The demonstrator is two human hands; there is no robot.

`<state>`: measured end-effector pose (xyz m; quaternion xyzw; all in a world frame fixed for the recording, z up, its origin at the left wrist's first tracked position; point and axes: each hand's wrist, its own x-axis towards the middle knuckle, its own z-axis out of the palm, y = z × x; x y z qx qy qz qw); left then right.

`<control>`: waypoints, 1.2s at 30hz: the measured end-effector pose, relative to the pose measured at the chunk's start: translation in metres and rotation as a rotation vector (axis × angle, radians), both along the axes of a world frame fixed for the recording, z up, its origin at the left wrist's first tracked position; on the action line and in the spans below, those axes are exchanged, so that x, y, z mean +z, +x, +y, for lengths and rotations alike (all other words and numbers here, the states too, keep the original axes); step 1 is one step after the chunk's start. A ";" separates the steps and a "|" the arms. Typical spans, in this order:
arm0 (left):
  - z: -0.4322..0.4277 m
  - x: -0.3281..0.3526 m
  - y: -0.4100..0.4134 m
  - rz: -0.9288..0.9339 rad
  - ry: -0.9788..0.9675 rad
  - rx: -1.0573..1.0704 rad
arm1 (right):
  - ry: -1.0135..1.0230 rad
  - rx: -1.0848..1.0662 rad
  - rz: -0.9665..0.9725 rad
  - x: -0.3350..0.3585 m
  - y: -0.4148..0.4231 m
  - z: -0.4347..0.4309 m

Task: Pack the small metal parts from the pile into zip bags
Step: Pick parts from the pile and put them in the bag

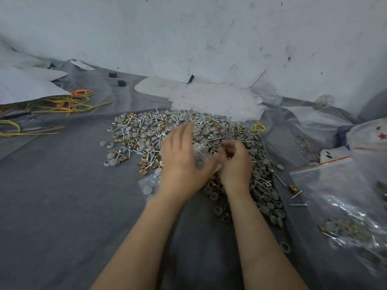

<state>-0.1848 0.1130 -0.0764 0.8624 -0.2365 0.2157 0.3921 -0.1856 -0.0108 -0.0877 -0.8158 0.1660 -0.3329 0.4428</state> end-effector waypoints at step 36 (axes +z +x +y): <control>0.009 -0.006 0.019 0.181 -0.437 0.180 | -0.637 0.118 0.521 0.012 -0.011 0.022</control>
